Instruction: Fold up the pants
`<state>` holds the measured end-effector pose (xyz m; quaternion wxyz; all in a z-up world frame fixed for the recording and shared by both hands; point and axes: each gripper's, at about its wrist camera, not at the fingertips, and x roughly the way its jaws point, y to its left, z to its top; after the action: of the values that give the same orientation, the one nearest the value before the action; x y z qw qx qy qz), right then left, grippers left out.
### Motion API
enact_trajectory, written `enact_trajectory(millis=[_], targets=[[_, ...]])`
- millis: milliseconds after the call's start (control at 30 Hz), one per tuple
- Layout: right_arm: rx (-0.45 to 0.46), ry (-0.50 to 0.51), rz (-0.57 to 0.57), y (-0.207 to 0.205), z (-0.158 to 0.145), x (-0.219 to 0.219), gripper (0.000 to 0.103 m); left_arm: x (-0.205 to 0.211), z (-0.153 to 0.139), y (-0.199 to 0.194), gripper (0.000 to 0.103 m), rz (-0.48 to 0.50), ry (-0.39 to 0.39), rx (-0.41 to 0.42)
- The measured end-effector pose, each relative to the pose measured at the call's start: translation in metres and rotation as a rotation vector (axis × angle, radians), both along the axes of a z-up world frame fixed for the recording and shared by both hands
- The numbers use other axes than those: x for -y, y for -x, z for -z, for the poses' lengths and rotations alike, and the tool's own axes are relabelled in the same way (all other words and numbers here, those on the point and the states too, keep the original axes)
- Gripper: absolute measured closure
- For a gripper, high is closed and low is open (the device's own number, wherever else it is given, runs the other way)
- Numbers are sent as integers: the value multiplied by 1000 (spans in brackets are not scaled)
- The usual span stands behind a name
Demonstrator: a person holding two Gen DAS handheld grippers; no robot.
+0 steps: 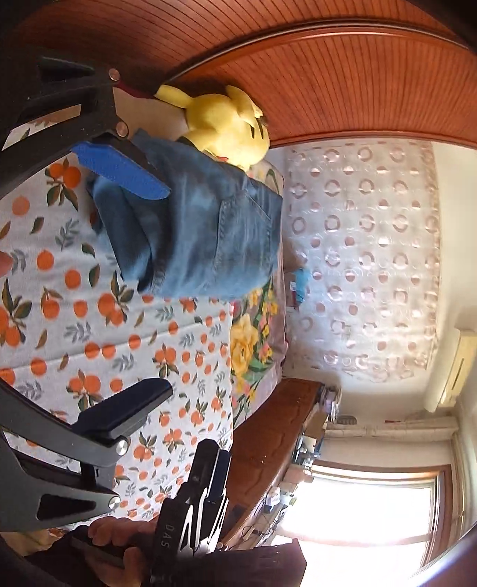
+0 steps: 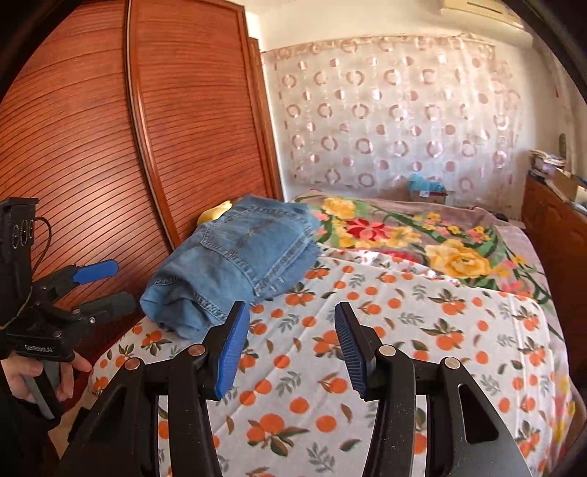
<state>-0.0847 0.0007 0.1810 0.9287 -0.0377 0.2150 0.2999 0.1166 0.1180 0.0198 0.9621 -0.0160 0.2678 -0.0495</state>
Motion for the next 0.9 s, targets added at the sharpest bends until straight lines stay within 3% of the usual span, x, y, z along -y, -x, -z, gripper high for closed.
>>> enact_trajectory(millis=[600,900], targets=[[120,-34,191,86,-22,50,24,70,-37,33,5,65,-66,104],[174,-39,290,121,-26,51,17,85,-43,54,5,58,-65,126]])
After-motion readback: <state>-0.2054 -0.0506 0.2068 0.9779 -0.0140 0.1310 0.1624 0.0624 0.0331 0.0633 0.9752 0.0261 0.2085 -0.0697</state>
